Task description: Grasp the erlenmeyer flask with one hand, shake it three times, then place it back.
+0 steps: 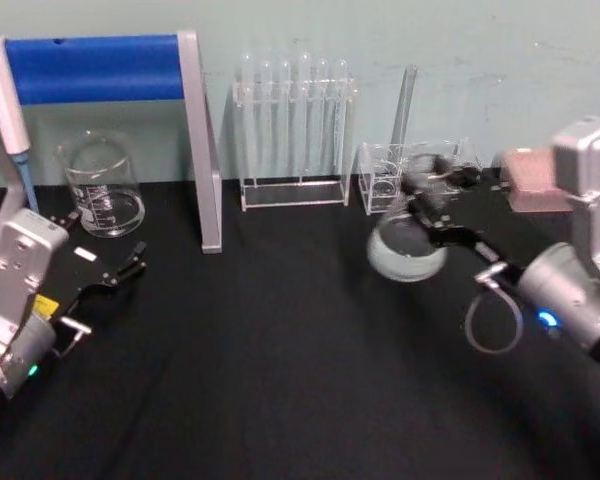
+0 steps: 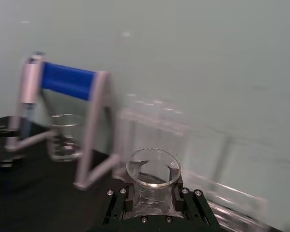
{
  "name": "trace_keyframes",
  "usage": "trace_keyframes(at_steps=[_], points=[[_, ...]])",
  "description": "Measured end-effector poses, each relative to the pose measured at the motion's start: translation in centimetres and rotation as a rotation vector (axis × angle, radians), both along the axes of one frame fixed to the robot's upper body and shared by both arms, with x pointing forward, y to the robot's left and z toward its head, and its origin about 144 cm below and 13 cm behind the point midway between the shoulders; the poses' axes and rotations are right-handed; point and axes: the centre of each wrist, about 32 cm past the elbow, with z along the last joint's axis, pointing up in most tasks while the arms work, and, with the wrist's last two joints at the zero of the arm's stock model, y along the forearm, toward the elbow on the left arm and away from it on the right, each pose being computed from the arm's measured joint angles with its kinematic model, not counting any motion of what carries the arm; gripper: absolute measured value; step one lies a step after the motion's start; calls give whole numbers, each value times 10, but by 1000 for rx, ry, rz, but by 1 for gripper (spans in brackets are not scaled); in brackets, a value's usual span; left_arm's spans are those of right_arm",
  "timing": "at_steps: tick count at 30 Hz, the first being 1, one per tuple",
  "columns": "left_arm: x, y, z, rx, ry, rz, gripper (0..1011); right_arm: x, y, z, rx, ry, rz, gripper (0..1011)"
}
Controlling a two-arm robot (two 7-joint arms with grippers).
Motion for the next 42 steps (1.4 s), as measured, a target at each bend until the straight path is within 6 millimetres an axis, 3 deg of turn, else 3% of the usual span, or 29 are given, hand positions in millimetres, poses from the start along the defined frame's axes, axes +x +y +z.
trace_keyframes(at_steps=[12,20,28,42], points=[[0,0,0,0,0,0,1001,18,36,-2,0,14,233,449],[0,0,0,0,0,0,1001,20,40,-2,5,13,256,448],[0,0,0,0,0,0,1001,14,25,-2,18,-7,138,448],[0,0,0,0,0,0,1001,-16,-21,2,21,-29,-174,449]])
